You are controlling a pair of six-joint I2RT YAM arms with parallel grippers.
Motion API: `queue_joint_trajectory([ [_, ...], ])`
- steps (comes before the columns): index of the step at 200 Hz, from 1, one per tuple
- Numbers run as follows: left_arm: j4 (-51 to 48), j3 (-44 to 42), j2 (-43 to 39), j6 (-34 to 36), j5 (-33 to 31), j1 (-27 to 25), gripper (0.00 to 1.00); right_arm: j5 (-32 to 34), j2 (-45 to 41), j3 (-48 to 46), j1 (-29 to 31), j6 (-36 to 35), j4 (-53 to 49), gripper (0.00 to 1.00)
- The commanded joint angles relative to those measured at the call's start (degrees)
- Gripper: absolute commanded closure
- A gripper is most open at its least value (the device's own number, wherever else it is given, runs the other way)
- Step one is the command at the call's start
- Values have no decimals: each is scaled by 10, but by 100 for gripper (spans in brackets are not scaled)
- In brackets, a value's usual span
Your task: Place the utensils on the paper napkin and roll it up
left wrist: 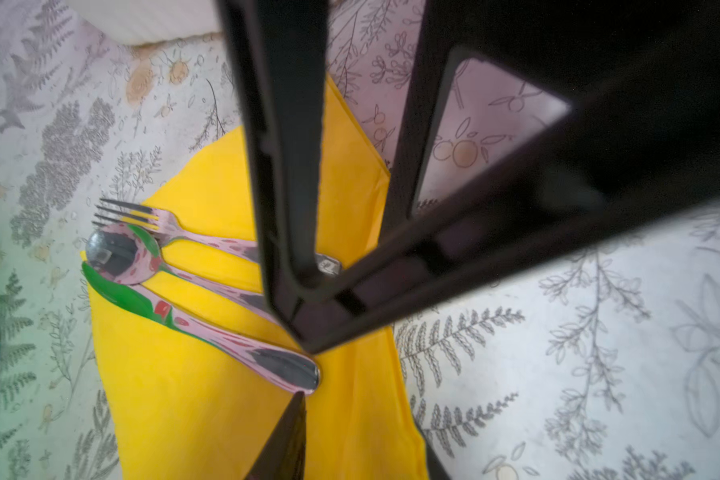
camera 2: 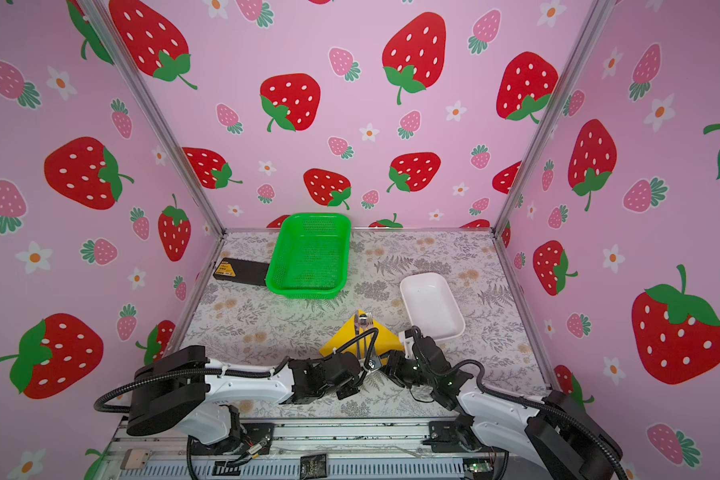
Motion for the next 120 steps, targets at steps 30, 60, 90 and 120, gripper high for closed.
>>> queue_joint_trajectory([
  [30, 8, 28, -4, -27, 36, 28, 72, -3, -16, 20, -12, -81, -90, 45],
  [60, 3, 33, 2, -37, 50, 44, 73, -22, -3, 35, -18, -150, -123, 52],
  [90, -5, 46, 18, -43, 63, 53, 78, -44, 19, 44, -19, -192, -126, 62],
  [120, -3, 54, 24, -50, 70, 59, 78, -43, 25, 54, -19, -211, -126, 69],
])
